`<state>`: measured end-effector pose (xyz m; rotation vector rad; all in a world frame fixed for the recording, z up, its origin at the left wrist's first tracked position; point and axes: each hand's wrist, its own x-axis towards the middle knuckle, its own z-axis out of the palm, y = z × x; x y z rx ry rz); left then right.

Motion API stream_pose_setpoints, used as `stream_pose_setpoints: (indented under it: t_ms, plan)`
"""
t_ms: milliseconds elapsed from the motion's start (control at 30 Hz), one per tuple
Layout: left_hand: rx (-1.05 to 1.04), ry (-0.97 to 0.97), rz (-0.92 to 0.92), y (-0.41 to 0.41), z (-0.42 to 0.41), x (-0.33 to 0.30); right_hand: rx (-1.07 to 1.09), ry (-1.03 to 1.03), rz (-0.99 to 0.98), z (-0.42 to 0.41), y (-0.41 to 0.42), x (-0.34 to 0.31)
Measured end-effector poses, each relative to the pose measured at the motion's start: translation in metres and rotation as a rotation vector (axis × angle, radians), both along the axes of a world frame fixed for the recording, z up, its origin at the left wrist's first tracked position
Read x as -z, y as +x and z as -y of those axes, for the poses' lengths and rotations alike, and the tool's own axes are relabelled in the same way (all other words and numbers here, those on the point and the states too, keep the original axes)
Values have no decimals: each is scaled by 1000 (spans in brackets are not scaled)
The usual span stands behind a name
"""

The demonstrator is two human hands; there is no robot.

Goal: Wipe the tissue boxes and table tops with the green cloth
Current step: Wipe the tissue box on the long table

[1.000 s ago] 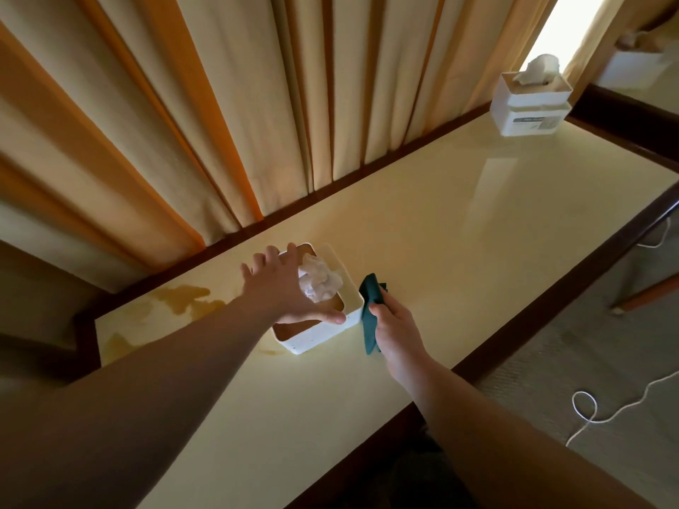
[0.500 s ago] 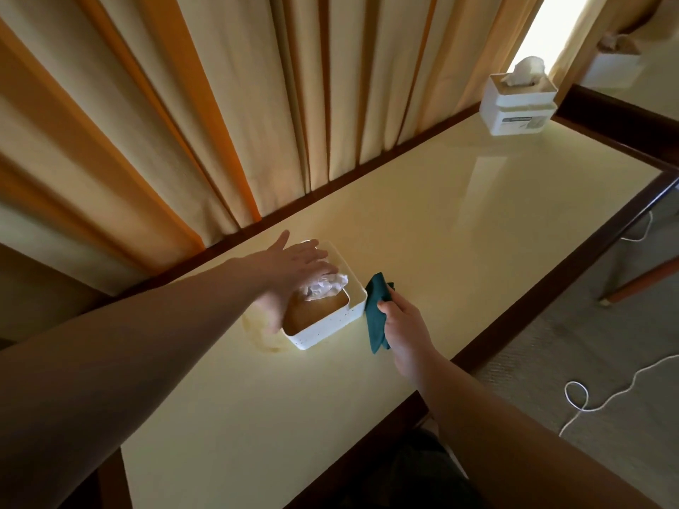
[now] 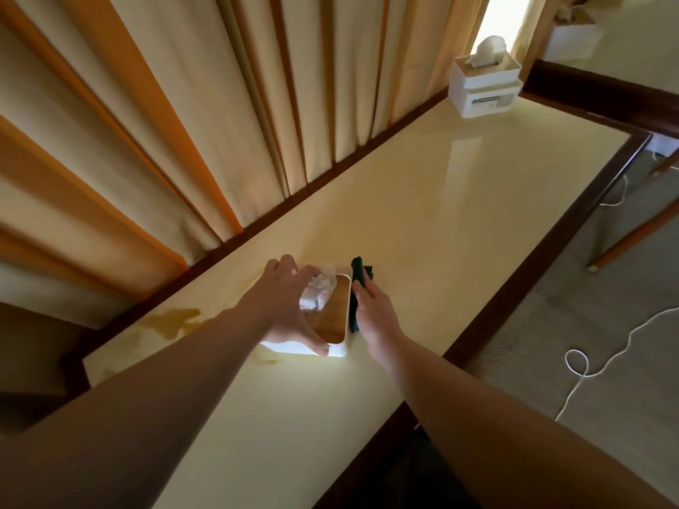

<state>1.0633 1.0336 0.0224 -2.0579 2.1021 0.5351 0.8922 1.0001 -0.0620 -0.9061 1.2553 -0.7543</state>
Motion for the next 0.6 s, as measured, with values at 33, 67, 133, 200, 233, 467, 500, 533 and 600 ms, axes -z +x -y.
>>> stream_pose_setpoints:
  t_ms: [33, 67, 133, 200, 233, 467, 500, 533, 600]
  plan:
    - [-3, -3, -4, 0, 0, 1, -1, 8, 0, -6, -1, 1]
    - [-8, -7, -9, -1, -1, 1, -1, 25, 12, -13, -3, 3]
    - [-11, -17, -15, -2, 1, 3, 5, 63, 50, -28, -5, 6]
    - [-13, -19, -11, -3, 2, 4, 14, 77, 72, -45, -9, 4]
    - [-15, -17, -12, -3, 2, 4, 18, 78, 90, -52, -11, 2]
    - [-41, -20, -41, -2, 3, 7, 32, 53, 147, -36, -6, -20]
    - [-40, -18, -39, -2, 3, 7, 41, 61, 141, -28, -4, -23]
    - [-38, -15, -39, -2, 4, 6, 50, 67, 129, -21, -3, -25]
    - [-34, -14, -34, -2, 3, 5, 44, 75, 80, -11, 0, -23]
